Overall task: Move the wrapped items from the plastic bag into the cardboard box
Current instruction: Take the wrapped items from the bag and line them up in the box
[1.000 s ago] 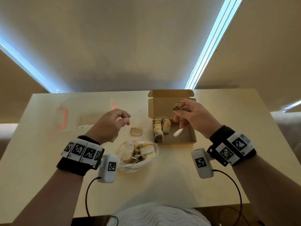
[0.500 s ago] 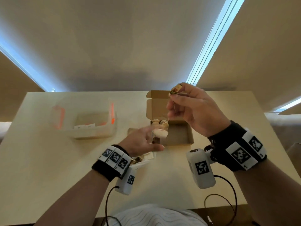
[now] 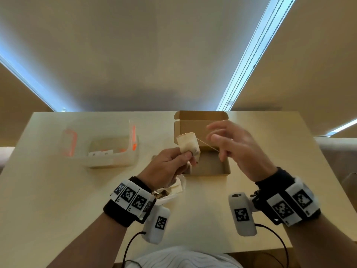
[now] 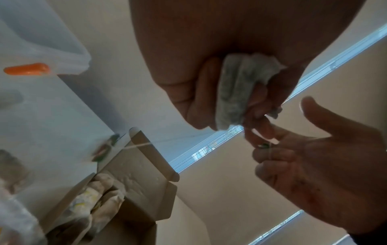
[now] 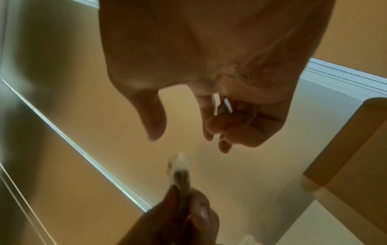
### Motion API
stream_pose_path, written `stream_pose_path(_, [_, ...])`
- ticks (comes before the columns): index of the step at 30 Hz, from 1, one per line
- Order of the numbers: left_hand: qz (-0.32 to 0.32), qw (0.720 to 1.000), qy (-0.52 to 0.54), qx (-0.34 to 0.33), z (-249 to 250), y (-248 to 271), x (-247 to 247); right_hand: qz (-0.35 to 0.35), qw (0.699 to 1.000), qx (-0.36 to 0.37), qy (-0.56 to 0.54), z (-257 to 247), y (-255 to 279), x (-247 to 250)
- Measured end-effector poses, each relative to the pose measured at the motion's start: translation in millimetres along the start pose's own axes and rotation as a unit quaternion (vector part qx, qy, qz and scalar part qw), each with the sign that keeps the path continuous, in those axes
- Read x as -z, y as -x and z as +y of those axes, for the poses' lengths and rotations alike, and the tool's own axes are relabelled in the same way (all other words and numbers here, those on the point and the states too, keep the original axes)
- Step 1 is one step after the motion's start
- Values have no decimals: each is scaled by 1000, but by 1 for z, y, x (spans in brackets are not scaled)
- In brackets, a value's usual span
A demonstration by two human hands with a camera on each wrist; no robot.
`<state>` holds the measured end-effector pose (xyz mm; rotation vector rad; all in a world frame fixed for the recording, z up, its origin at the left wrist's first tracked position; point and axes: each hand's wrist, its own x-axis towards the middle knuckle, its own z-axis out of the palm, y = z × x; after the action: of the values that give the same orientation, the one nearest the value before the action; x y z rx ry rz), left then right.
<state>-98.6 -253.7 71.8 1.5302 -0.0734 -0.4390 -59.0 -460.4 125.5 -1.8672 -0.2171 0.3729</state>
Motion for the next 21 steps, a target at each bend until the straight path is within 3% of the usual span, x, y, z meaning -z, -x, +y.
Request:
stream_pose_path(2, [-30,999,-22,-10,6,3,0,-45,996,1,77,3,-2,-11])
stream_pose_path(5, [-39,986,-160,-39,10,3,3,-31,995,28,92,5,-8,-23])
stream_pose_path(7, [14,977,-205,-64,12,4,6,-18,994,44,95,7,-11,-25])
stream_pose_path(10, [98,981,-126,-110,20,7,9,-24,994,50,93,6,-12,-26])
stream_pose_path(13, [143,981,-78,-106,25,8,6,-18,993,55,98,6,-11,-29])
stream_pose_path(18, [278,951,-98,-95,19,0,9,14,990,49,133,14,1,-32])
stream_pose_path(21, [302,941,-114,-97,19,-3,6,11,994,47,95,16,12,-41])
